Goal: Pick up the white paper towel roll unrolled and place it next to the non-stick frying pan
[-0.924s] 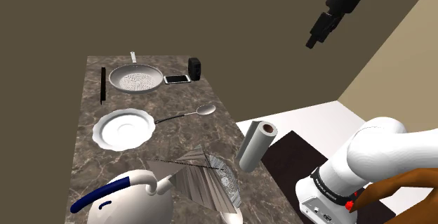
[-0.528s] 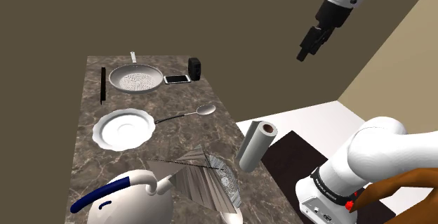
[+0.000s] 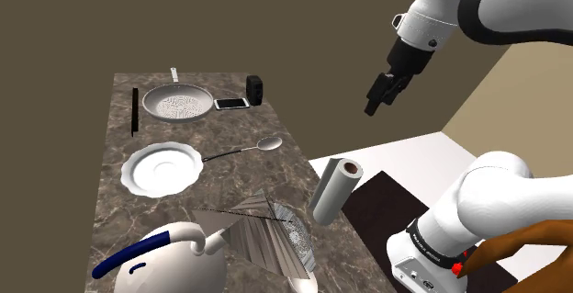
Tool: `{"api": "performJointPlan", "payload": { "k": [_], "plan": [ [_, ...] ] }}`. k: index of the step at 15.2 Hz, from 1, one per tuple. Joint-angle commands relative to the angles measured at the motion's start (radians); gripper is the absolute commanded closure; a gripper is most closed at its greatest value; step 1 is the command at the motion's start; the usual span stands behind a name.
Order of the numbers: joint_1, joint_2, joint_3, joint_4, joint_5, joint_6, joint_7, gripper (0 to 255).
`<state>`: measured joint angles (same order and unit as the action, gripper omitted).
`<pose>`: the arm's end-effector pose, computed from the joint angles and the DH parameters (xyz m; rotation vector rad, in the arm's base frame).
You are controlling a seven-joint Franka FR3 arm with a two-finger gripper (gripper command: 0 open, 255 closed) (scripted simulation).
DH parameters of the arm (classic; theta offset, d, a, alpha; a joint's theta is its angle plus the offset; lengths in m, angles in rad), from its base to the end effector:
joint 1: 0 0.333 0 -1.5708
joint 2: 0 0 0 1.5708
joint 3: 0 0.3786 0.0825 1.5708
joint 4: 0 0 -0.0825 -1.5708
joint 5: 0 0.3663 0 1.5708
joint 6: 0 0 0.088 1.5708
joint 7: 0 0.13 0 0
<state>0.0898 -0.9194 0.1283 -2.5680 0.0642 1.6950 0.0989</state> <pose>0.2073 0.0657 0.5536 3.1071 0.1003 0.0736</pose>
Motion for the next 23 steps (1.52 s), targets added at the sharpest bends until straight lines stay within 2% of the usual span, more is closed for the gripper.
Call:
{"api": "performJointPlan", "payload": {
  "k": [1,11,18,23],
  "plan": [
    [0.016,-0.005,0.030,-0.040,0.035,0.031,0.035,0],
    [0.124,0.071,0.225,-0.168,0.236,0.227,0.223,0],
    [0.134,0.107,0.254,-0.242,0.263,0.336,0.220,0],
    [0.134,0.111,0.257,-0.248,0.266,0.346,0.220,0]
  ]
}}
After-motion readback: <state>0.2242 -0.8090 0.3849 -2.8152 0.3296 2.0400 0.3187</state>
